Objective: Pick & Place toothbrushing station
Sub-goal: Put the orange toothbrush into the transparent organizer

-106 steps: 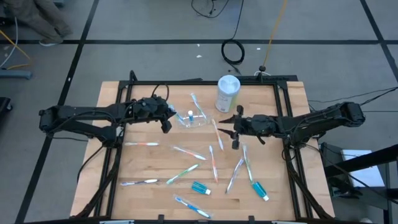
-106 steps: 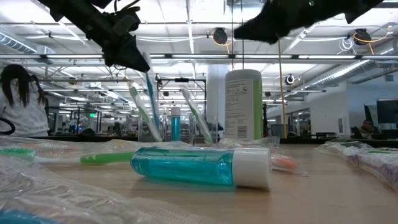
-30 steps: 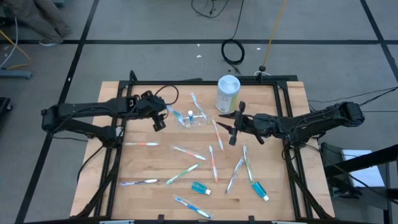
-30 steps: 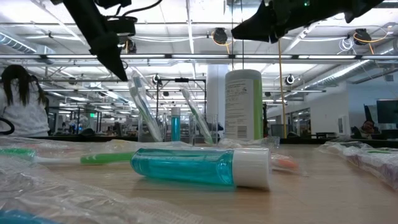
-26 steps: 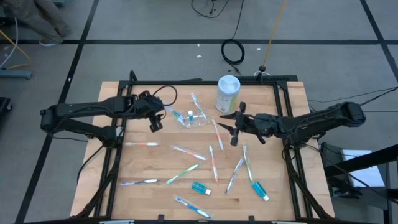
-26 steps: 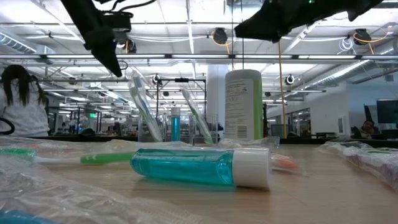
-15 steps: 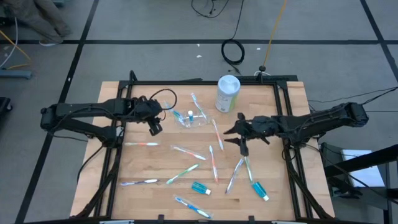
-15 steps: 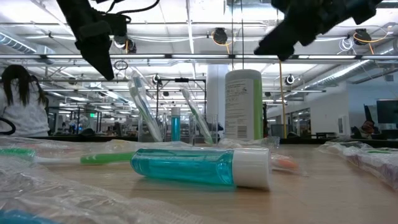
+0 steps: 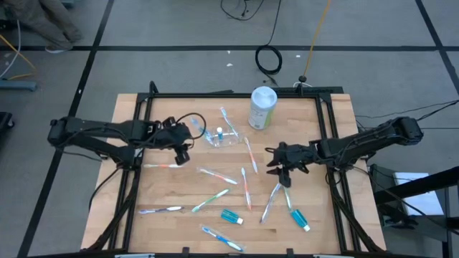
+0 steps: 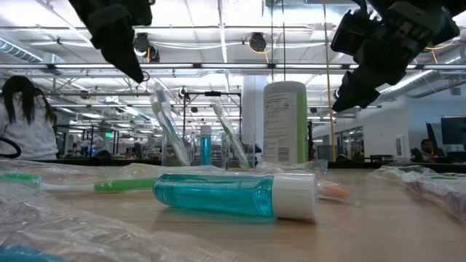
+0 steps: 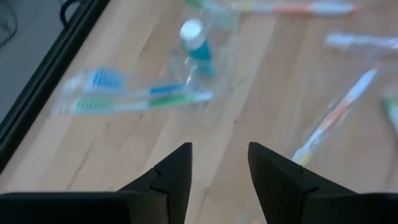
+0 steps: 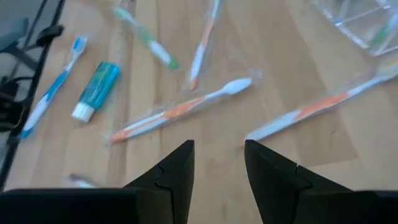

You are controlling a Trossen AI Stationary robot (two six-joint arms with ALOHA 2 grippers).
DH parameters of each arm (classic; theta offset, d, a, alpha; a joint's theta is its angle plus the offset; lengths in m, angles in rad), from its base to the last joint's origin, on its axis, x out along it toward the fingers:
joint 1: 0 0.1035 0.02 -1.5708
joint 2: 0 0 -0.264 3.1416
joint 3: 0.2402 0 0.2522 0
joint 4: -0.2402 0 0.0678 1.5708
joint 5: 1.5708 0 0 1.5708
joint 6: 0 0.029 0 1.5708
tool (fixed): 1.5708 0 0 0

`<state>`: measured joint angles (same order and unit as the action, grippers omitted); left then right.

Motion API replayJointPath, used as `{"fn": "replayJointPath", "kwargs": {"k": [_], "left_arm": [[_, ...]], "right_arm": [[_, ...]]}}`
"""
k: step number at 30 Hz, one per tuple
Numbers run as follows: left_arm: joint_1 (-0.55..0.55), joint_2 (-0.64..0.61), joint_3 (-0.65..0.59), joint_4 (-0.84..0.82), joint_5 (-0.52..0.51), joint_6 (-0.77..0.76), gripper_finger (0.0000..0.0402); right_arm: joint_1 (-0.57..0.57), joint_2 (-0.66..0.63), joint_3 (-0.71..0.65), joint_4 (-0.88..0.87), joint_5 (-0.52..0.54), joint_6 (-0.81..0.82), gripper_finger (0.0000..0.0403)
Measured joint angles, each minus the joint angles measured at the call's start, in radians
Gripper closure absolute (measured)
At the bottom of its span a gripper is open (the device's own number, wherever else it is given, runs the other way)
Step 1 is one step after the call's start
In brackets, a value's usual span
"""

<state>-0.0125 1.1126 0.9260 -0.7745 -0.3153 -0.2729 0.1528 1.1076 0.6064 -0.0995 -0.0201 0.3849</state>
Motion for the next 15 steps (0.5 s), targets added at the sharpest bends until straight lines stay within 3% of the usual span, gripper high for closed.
{"fn": "replayJointPath", "kwargs": {"k": [10,15], "left_arm": [[-0.097,0.0,-0.058,0.121,0.005,-0.004,0.0241],[-0.118,0.0,-0.09,0.157,0.047,-0.051,0.024]], "right_arm": [[-0.001,0.0,0.0,-0.009,-0.023,-0.098,0.0271],[-0.031,0.0,0.0,0.03,0.132,-0.13,0.0271]]}}
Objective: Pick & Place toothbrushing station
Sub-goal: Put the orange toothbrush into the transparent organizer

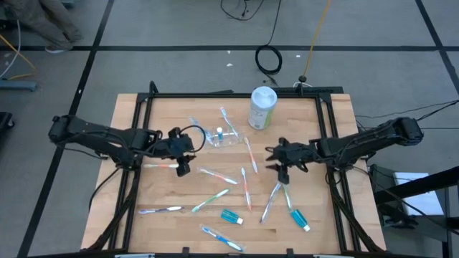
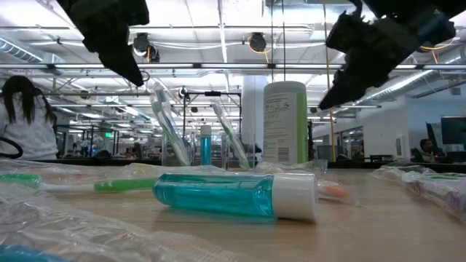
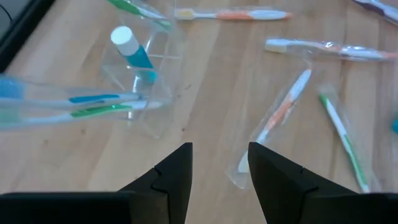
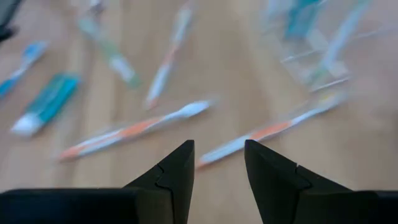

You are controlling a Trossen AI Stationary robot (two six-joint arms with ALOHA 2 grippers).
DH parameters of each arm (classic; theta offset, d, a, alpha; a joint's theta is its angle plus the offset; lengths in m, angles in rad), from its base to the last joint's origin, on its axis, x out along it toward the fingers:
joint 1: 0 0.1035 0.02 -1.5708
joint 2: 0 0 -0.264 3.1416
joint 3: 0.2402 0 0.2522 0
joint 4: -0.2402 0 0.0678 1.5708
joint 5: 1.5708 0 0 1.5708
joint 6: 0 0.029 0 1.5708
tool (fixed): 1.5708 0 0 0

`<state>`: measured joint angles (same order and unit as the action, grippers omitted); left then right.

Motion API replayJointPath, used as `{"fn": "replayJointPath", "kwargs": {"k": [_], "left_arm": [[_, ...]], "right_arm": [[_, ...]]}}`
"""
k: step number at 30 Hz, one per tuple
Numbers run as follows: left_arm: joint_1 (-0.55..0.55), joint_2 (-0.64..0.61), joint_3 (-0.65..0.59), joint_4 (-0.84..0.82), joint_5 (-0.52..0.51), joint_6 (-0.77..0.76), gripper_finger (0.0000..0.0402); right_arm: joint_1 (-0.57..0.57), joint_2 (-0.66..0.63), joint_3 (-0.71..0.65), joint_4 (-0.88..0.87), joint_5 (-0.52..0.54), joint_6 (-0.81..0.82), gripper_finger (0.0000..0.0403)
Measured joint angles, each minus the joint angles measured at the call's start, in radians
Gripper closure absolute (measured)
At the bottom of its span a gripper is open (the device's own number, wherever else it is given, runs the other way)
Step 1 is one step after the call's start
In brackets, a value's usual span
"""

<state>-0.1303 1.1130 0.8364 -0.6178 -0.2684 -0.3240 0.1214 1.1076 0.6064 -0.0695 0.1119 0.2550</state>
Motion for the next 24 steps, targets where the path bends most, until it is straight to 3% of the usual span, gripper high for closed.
{"fn": "replayJointPath", "kwargs": {"k": [6,24], "left_arm": [[-0.007,0.0,-0.044,0.039,0.0,-0.053,0.024],[-0.006,0.0,-0.047,0.045,-0.002,-0.048,0.024]], "right_arm": [[-0.081,0.034,0.0,0.172,0.147,0.011,0.027],[-0.23,0.496,-0.001,0.516,0.147,0.117,0.02]]}}
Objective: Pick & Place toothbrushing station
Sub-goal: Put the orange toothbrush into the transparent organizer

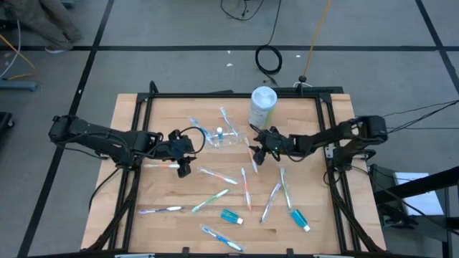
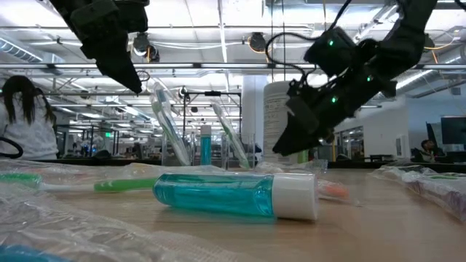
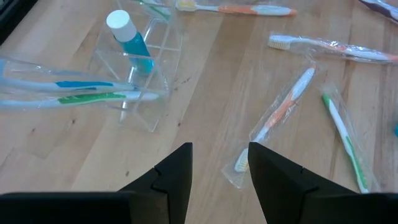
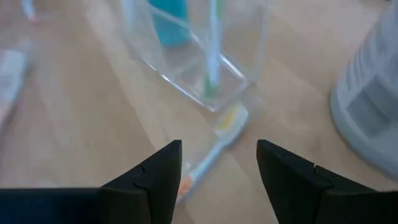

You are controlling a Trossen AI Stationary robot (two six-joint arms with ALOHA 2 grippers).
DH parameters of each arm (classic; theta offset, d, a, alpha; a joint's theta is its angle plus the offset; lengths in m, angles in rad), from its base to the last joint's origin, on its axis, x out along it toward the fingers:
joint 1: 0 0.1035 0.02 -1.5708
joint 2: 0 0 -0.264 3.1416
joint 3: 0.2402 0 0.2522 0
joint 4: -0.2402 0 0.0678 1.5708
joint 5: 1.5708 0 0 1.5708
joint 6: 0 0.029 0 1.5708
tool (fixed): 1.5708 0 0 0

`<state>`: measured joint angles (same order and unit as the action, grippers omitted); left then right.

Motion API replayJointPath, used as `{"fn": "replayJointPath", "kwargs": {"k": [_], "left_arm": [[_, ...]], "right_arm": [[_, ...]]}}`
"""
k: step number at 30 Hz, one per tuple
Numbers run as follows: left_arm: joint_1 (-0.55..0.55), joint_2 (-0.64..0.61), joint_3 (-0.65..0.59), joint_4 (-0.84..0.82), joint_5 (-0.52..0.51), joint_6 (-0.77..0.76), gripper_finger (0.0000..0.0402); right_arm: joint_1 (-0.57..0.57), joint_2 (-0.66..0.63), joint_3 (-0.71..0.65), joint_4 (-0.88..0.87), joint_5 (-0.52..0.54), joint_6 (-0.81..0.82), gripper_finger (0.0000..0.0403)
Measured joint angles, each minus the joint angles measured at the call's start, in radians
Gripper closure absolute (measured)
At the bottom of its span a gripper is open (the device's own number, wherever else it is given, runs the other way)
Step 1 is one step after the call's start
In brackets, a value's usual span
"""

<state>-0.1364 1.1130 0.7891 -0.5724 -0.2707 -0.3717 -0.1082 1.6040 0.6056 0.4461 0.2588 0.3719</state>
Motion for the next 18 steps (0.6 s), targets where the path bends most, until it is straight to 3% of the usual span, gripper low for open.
{"fn": "replayJointPath", "kwargs": {"k": [9,18], "left_arm": [[0.0,0.0,0.0,0.0,0.0,-0.001,0.024],[0.0,0.0,0.0,0.001,-0.001,0.0,0.024]], "right_arm": [[-0.009,0.112,0.0,0.059,-0.031,0.047,0.0208],[-0.013,0.099,0.0,0.213,0.012,0.06,0.0209]]}}
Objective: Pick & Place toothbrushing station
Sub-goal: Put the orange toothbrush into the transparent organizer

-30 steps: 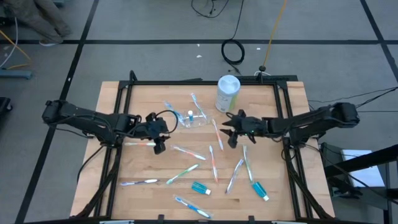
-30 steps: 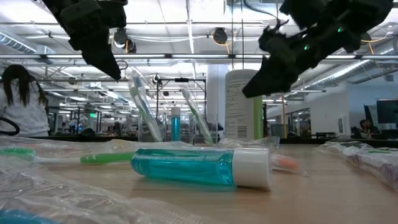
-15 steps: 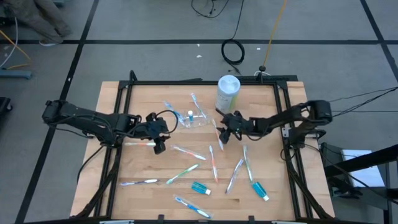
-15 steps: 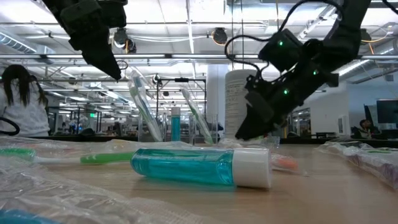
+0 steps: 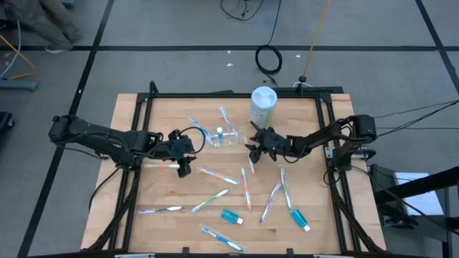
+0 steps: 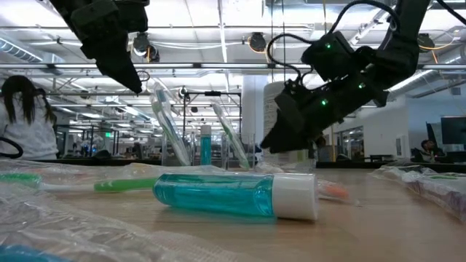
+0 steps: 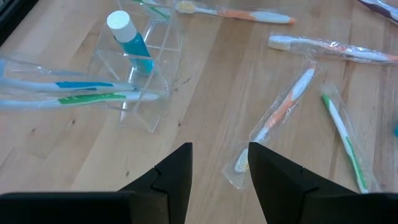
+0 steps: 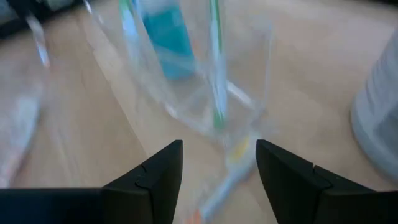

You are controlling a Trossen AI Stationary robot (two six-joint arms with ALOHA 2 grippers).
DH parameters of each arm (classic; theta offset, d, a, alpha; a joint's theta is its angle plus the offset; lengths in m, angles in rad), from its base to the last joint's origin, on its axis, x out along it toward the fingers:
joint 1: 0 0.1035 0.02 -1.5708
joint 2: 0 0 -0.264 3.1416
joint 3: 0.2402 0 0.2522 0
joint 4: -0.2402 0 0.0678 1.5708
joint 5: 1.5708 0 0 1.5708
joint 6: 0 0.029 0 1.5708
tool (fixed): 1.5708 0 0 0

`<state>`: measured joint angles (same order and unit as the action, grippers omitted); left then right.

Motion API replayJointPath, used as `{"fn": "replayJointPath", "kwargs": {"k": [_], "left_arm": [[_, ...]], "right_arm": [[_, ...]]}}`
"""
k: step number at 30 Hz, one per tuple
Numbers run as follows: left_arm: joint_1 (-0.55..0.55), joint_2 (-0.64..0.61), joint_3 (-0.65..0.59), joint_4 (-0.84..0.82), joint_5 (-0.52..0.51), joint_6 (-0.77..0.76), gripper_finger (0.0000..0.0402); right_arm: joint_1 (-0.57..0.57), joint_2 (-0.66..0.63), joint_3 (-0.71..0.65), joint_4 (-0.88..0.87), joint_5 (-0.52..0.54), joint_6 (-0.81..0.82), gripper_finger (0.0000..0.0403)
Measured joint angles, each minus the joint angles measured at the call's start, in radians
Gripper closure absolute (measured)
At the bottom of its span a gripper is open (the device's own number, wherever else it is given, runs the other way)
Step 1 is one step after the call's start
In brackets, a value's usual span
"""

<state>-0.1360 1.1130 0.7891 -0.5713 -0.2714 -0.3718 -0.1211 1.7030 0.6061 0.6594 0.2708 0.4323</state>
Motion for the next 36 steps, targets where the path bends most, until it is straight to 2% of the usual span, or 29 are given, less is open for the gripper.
{"fn": "replayJointPath", "kwargs": {"k": [2,7,11,15,20,29,36], "left_arm": [[0.0,0.0,0.0,0.0,0.0,0.0,0.024],[0.0,0.0,0.0,0.0,0.0,-0.008,0.024],[0.0,0.0,0.0,0.0,0.0,-0.008,0.024],[0.0,0.0,0.0,0.0,0.0,-0.005,0.024],[0.0,0.0,0.0,0.0,0.0,-0.004,0.024],[0.0,0.0,0.0,0.0,0.001,0.003,0.024],[0.0,0.0,0.0,0.0,0.001,0.003,0.024]], "right_arm": [[0.0,0.0,0.001,0.026,0.004,0.002,0.0209],[0.0,0.065,0.023,-0.067,-0.007,0.031,0.0209],[0.0,0.127,0.04,-0.022,-0.008,0.05,0.0209],[-0.002,0.119,0.06,-0.077,-0.011,-0.024,0.0218],[0.007,0.065,0.06,-0.196,-0.009,-0.016,0.0264],[0.011,-0.098,0.058,-0.459,-0.014,0.037,0.0386],[0.061,-0.253,0.057,-0.527,-0.042,0.008,0.04]]}}
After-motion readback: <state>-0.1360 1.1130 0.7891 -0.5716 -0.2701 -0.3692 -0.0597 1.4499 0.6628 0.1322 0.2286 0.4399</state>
